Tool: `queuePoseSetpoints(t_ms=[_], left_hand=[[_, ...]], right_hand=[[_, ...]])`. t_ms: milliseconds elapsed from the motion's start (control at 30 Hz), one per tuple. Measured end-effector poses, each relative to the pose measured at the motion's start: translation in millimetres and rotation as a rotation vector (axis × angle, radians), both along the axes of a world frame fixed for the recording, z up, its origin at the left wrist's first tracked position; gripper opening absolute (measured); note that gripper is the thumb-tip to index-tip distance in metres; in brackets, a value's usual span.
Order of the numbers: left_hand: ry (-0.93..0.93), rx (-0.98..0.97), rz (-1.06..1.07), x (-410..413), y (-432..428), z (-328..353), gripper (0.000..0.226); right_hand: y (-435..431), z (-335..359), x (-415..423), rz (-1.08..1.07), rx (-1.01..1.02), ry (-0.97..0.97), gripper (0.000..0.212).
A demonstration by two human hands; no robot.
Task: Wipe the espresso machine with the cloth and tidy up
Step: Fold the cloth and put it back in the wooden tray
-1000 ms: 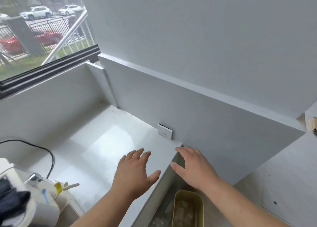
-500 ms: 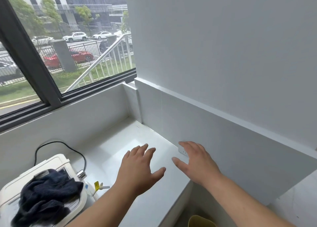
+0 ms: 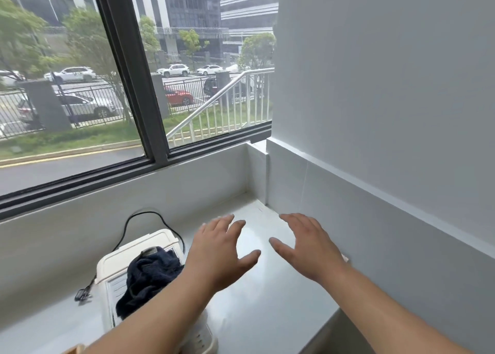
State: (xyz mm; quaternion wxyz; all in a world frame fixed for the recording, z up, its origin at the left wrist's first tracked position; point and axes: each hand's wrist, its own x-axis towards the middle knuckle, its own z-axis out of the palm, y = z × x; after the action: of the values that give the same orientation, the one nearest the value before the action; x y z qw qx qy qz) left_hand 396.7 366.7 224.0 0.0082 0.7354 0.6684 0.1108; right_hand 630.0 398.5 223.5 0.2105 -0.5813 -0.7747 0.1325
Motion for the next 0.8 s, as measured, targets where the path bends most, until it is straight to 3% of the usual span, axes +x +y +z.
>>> queuePoseSetpoints(t_ms=[533, 800], left_hand=[[0.029, 0.025, 0.197, -130.0, -50.7, 22.3, 0.092], [0.119, -0.018, 0.233, -176.2, -83.6, 7.6, 0.070]], right_hand=[[-9.5, 15.4, -137.8, 0.236, 0.045, -0.004, 0.070], [-30.6, 9.6, -193.1, 0.339, 0.036, -0.052, 0.067]])
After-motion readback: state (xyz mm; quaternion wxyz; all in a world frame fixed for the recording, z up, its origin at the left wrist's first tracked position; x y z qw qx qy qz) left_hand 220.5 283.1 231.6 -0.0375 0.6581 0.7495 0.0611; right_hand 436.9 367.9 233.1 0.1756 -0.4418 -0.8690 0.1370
